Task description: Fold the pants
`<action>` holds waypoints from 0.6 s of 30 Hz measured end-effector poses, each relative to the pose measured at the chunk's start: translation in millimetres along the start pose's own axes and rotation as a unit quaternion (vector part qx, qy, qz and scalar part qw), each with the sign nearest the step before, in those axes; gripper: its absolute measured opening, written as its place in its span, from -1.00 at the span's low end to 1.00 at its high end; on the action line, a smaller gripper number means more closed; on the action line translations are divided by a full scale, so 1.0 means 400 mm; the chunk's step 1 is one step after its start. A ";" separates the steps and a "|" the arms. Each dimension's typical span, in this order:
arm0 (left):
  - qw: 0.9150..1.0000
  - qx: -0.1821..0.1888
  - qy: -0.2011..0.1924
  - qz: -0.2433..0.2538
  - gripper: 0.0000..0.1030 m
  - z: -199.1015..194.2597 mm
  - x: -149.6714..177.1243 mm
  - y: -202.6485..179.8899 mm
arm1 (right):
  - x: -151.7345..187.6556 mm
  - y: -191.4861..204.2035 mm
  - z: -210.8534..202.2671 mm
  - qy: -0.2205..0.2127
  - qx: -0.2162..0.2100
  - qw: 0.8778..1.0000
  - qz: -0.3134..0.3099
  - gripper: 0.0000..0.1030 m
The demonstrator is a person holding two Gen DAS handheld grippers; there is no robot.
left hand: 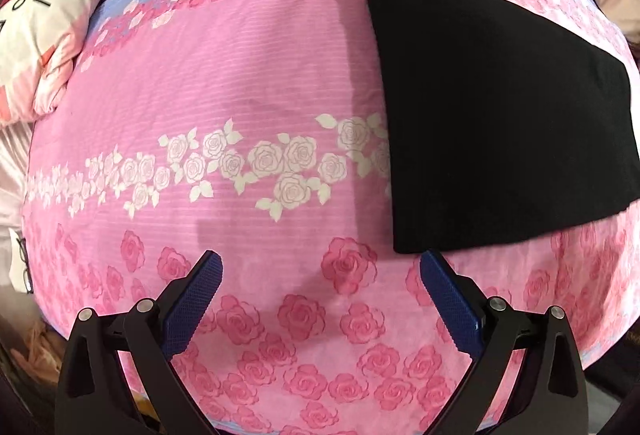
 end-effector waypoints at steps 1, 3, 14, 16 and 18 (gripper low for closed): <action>1.000 0.001 -0.006 0.006 0.90 -0.007 -0.001 -0.007 | -0.005 0.056 0.035 0.012 -0.023 1.000 -0.016 0.05; 0.999 -0.002 -0.020 0.029 0.90 -0.021 -0.007 -0.033 | -0.017 0.127 0.083 0.028 -0.049 0.998 -0.031 -0.06; 0.997 -0.038 0.023 0.065 0.90 0.071 0.013 -0.057 | -0.055 0.363 0.329 0.081 -0.076 0.987 -0.116 -0.11; 0.998 -0.032 0.015 0.060 0.90 0.060 0.015 -0.051 | -0.058 0.420 0.291 0.063 -0.117 0.982 -0.132 -0.15; 0.999 -0.021 0.006 0.047 0.90 0.046 0.017 -0.039 | -0.009 0.434 0.350 0.100 -0.086 0.973 -0.190 -0.15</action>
Point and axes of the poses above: each gripper's, at about its wrist camera, not at the fingertips, and z roughly the way its jaws point, y to its left, x to its underside, the point moved 8 cm from there along z, roughly the way its jaws point, and after that the axes turned 1 degree about z, right-handed, at the moved point
